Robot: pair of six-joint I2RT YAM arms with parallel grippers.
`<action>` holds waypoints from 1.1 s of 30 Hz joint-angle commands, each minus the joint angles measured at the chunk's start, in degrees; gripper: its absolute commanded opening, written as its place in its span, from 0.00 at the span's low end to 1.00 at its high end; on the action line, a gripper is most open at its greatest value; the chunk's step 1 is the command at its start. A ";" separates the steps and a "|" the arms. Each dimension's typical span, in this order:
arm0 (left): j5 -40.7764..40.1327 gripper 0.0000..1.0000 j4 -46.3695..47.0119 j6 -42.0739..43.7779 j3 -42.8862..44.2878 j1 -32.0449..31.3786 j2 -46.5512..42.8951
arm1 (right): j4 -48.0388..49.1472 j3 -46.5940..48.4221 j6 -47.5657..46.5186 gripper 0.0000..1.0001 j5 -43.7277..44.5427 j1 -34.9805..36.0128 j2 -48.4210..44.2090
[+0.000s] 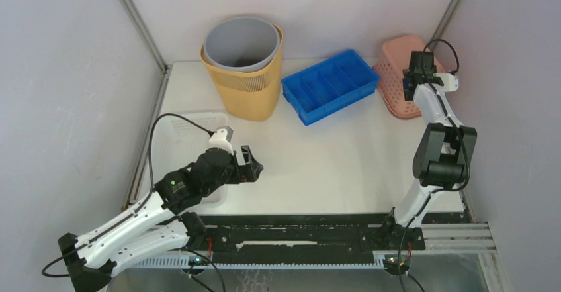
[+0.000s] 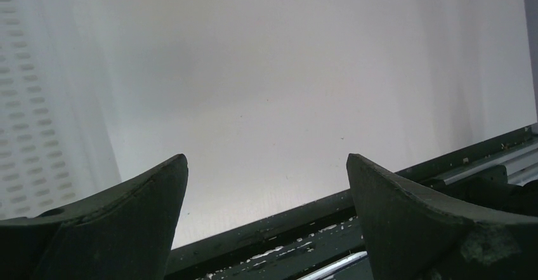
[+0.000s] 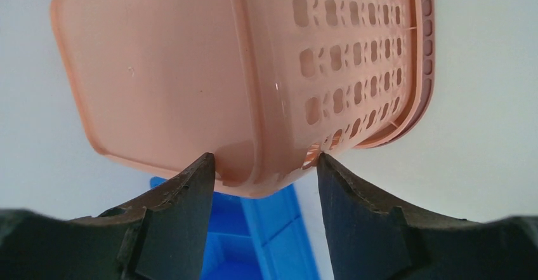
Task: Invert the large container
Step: Move the container to the corner of the board.
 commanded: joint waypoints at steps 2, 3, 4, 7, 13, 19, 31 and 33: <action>-2.02 1.00 -0.78 1.06 3.16 0.85 -1.10 | -8.36 1.98 -1.75 0.66 -5.62 2.79 8.15; -2.22 1.00 -1.02 1.06 3.19 0.97 -1.38 | -8.07 2.24 -2.63 0.66 -5.37 2.71 7.75; -2.40 1.00 -1.42 1.13 3.38 1.06 -1.53 | -8.18 2.26 -3.42 0.67 -4.58 2.59 7.08; -3.22 1.00 -2.59 1.39 4.09 1.24 -2.30 | -6.96 -0.98 -6.70 0.72 -3.45 1.41 2.12; -4.62 1.00 -4.89 2.79 6.69 1.96 -2.80 | -3.13 -8.08 -21.01 0.77 -4.78 0.49 -9.13; -5.14 1.00 -8.54 3.79 7.92 5.97 -3.60 | 1.38 -13.43 -36.22 0.77 -9.84 5.99 -19.17; -3.07 1.00 -9.01 3.33 7.35 7.94 -5.19 | -0.76 -13.03 -41.79 0.77 -16.05 1.00 -19.99; -2.63 1.00 -8.83 3.20 7.17 7.94 -5.11 | -2.05 -14.51 -42.36 0.74 -16.70 0.01 -22.08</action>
